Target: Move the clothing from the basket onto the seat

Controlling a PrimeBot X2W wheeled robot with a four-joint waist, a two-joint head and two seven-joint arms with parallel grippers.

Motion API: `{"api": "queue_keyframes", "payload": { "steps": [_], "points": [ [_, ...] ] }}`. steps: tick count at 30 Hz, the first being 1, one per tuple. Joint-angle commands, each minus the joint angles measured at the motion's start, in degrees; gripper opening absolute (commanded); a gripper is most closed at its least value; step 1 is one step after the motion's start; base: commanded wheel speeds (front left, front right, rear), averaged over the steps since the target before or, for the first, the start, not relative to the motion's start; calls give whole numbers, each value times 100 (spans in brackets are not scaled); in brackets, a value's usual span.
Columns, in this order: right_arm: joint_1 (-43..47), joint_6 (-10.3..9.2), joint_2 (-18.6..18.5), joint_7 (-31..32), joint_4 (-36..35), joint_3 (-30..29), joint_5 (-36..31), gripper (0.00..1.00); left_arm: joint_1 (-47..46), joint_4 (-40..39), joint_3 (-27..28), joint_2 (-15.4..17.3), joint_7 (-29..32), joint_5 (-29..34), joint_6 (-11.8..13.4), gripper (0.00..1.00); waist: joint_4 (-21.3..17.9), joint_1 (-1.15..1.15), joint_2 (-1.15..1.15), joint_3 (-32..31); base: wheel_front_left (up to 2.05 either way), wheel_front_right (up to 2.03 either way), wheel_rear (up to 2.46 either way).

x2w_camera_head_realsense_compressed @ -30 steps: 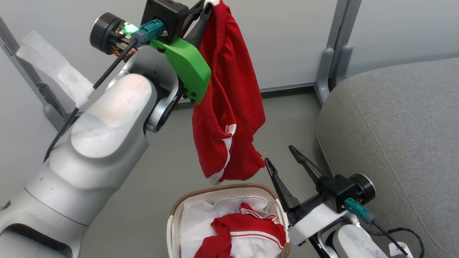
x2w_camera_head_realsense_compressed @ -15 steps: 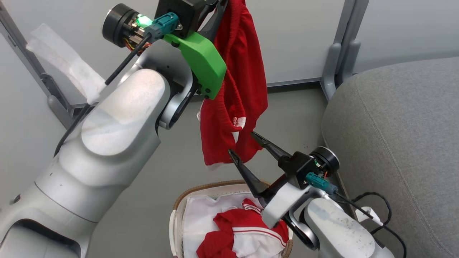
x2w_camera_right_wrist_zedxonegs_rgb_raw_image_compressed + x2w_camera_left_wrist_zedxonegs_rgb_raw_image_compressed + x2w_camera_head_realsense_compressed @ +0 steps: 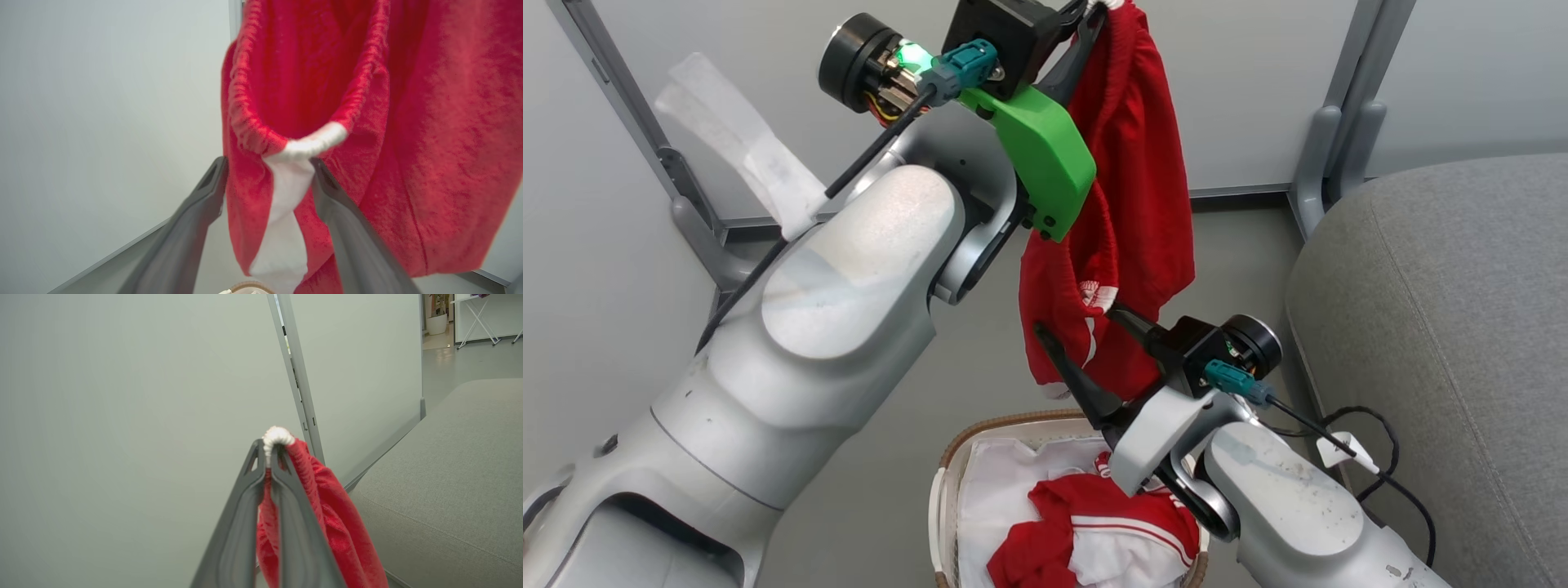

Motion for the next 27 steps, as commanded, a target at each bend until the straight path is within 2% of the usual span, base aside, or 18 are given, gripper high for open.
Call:
{"api": "queue_keyframes", "payload": {
  "steps": [1,6,7,9,10,22,23,24,26,27],
  "points": [
    [-104,-6,-24,-12,110,-19,-38,100,-100,-18,-26,-58,13,-27,13,0,51,0,0,-8,0,0,0],
    [-318,-6,-22,-12,414,-105,-64,100,-124,-73,-70,-136,46,-71,-2,0,138,0,0,-13,0,0,0],
    [-343,-6,-23,-13,470,-89,-48,86,-126,-79,-72,-142,48,-76,-3,0,147,0,0,-12,0,0,0],
    [-419,-6,-23,-12,544,-73,-10,11,-101,-87,-71,-118,30,-90,-6,0,154,0,0,-7,0,0,0],
    [-449,-6,-25,-12,581,-88,-13,0,-67,-81,-63,-86,24,-92,10,0,150,0,0,-3,0,0,0],
    [-449,-6,-24,-12,472,-644,-139,0,482,148,191,471,-234,-263,202,0,-73,0,0,143,0,0,0],
    [-463,-6,-23,-13,443,-701,-158,0,532,165,205,505,-266,-284,171,6,-89,0,0,155,0,0,0],
    [-483,-6,-24,-13,413,-779,-201,0,602,187,251,545,-345,-331,147,42,-111,0,0,169,0,0,0],
    [-515,-6,-24,-12,349,-915,-268,0,742,233,320,610,-510,-386,136,100,-146,0,0,188,0,0,0],
    [-529,-6,-23,-13,324,-977,-309,0,821,260,350,639,-589,-425,142,100,-159,0,0,195,0,0,0]
  ]
}}
